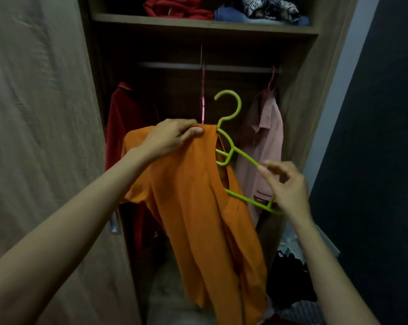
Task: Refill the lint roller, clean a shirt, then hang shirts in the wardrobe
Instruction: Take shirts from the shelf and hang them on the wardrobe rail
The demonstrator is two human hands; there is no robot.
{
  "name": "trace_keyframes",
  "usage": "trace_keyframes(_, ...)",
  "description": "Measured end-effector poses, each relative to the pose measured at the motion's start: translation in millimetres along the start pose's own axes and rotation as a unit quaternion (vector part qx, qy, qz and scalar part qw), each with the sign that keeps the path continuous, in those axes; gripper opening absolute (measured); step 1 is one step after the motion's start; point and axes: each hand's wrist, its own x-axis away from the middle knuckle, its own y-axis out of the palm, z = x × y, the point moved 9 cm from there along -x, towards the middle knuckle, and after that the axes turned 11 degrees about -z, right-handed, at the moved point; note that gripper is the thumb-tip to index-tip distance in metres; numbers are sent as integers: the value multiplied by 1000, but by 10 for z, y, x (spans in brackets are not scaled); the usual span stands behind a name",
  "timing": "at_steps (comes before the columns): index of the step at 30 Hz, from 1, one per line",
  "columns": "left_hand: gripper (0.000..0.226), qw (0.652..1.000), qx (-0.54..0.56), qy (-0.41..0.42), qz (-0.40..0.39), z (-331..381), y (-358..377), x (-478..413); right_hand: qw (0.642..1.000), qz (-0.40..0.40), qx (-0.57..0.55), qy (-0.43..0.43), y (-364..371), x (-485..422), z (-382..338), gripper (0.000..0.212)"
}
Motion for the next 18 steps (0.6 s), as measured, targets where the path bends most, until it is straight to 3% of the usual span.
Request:
trace_keyframes(2,36,999,6,-21,35,-36,-47,-23,971,177,125,-96,-173,175,-265,16)
trace_keyframes(3,34,998,7,-29,56,-54,-75,-35,954,203,150,-164,-85,283,-409,16)
trace_keyframes(5,26,996,2,-31,81,-19,-142,-55,955,107,135,-240,353,362,-512,20)
trace_keyframes(7,24,996,7,-21,88,45,-177,-79,983,-9,81,-167,752,270,-376,21)
trace_keyframes(10,28,995,12,-23,96,72,-217,-79,998,-45,-6,-31,1004,92,-149,40)
trace_keyframes(12,27,994,22,-21,102,67,-263,-59,997,-65,-51,-8,1162,-1,-117,46)
trace_keyframes(14,24,994,40,-19,102,48,-309,-25,983,-166,-79,-10,1439,-47,-110,44)
trace_keyframes(16,24,993,48,-22,101,-27,-367,39,956,-288,34,-35,1680,-25,-22,44)
trace_keyframes(17,25,993,49,-33,104,-119,-401,97,935,-318,149,-54,1701,-4,73,51)
trace_keyframes(18,27,992,48,-52,109,-263,-435,170,916,-300,256,-76,1625,-22,192,56)
